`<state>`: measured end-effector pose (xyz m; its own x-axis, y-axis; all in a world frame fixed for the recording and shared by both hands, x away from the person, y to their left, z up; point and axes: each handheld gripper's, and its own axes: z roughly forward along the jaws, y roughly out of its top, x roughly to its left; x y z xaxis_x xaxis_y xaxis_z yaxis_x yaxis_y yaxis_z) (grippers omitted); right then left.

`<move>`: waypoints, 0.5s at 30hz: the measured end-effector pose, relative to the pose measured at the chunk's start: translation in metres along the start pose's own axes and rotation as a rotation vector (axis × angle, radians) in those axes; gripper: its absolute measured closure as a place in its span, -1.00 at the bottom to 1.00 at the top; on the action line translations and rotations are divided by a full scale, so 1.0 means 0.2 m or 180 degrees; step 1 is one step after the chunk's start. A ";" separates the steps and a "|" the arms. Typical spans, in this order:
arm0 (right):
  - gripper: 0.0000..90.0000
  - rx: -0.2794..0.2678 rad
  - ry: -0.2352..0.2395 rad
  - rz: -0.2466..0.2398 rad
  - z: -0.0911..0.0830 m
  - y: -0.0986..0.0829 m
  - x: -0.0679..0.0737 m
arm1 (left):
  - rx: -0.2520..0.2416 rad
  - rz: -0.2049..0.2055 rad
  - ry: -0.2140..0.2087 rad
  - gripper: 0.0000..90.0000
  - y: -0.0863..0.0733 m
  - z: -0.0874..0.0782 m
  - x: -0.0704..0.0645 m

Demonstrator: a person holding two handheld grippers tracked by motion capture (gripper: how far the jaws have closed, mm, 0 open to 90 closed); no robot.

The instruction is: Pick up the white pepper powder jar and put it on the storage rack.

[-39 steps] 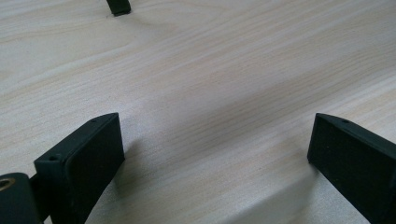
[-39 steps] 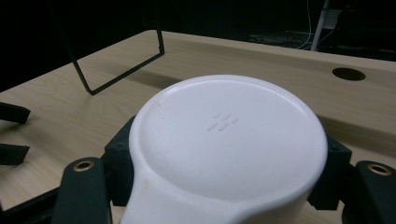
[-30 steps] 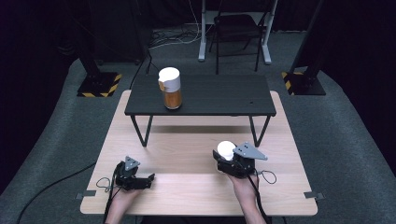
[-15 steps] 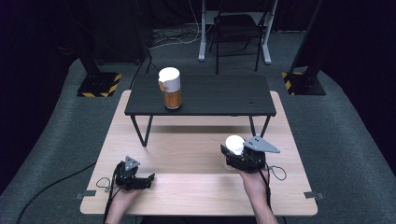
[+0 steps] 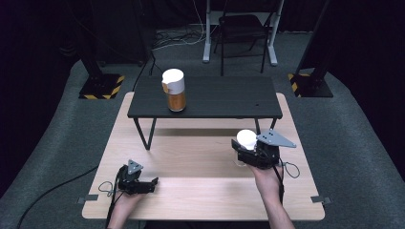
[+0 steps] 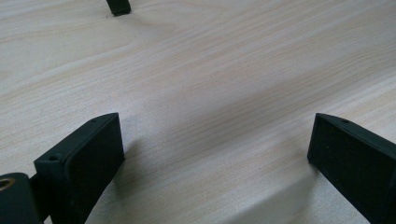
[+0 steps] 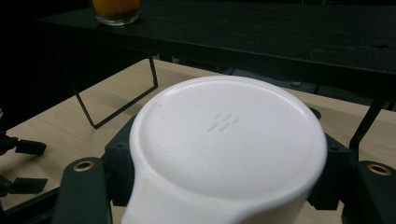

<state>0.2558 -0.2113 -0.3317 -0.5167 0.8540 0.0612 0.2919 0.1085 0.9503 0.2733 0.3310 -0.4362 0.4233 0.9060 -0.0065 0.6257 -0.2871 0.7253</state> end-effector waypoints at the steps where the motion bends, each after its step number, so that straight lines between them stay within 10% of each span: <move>1: -0.36 -0.0004 -0.0003 -0.0003 0.00 0.01 0.00 | -0.0001 -0.0001 0.0000 -0.93 0.00 0.00 0.00; 15: -0.36 -0.0022 0.0008 -0.0046 -0.01 0.15 -0.02 | 0.0000 -0.0001 0.0000 -0.93 0.00 0.00 0.00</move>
<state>0.2656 -0.2125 -0.3027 -0.5229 0.8510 0.0483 0.2790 0.1173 0.9531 0.2733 0.3310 -0.4362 0.4232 0.9060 -0.0068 0.6259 -0.2869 0.7252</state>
